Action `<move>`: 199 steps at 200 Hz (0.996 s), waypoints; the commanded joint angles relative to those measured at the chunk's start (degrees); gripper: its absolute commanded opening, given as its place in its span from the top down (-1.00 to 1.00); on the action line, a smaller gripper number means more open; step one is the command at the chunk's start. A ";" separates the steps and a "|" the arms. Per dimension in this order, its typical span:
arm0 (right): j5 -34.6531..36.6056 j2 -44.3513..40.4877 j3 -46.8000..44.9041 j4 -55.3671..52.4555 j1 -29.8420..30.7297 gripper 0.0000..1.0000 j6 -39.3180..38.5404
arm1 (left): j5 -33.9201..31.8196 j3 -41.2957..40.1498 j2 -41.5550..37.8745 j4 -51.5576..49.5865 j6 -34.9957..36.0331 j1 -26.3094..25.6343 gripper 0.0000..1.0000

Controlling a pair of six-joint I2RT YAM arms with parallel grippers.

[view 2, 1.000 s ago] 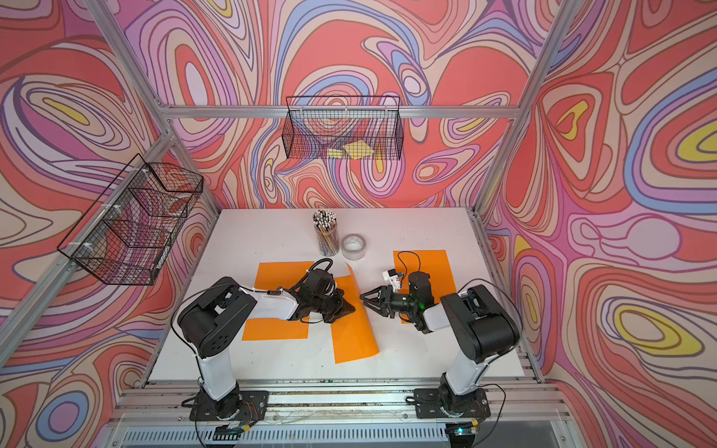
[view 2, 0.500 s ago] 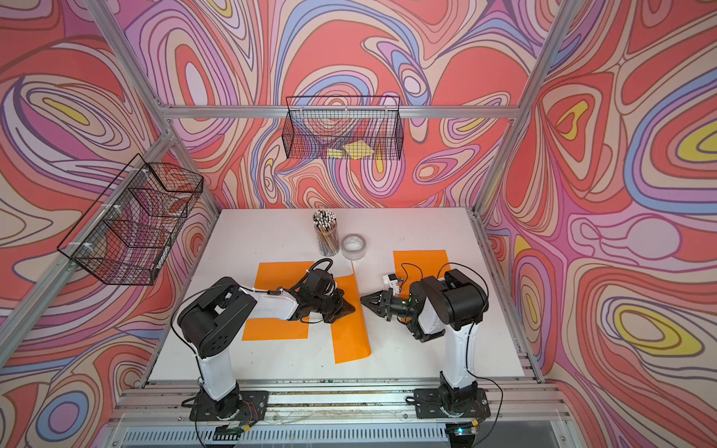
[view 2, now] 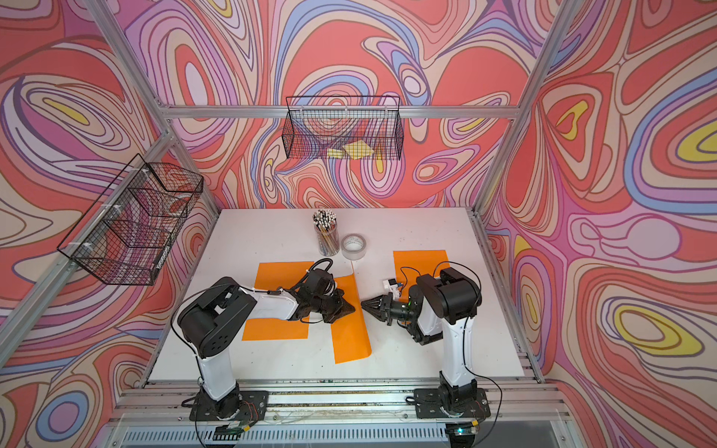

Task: Fold the rectangular paper in half along the long edge
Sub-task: Fold the paper at the center of the board.

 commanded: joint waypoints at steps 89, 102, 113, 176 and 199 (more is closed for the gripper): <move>6.64 -12.28 4.31 -38.75 4.88 0.63 -22.34 | -1.98 0.72 -1.52 -7.52 1.88 -0.20 0.93; 7.01 -13.76 4.68 -40.98 4.84 0.63 -23.08 | -1.64 0.54 -1.06 -6.90 1.56 -0.20 0.93; 7.19 -14.34 5.36 -42.61 4.99 0.63 -23.66 | -1.31 0.18 -0.64 -5.73 1.03 -0.19 0.94; 11.76 -20.11 9.34 -60.92 8.14 0.63 -33.26 | -1.24 -0.25 -0.62 -4.92 0.64 -0.11 0.94; 13.22 -21.68 10.47 -64.98 8.66 0.63 -35.22 | -1.67 -0.24 -1.15 -5.06 0.75 -0.11 0.93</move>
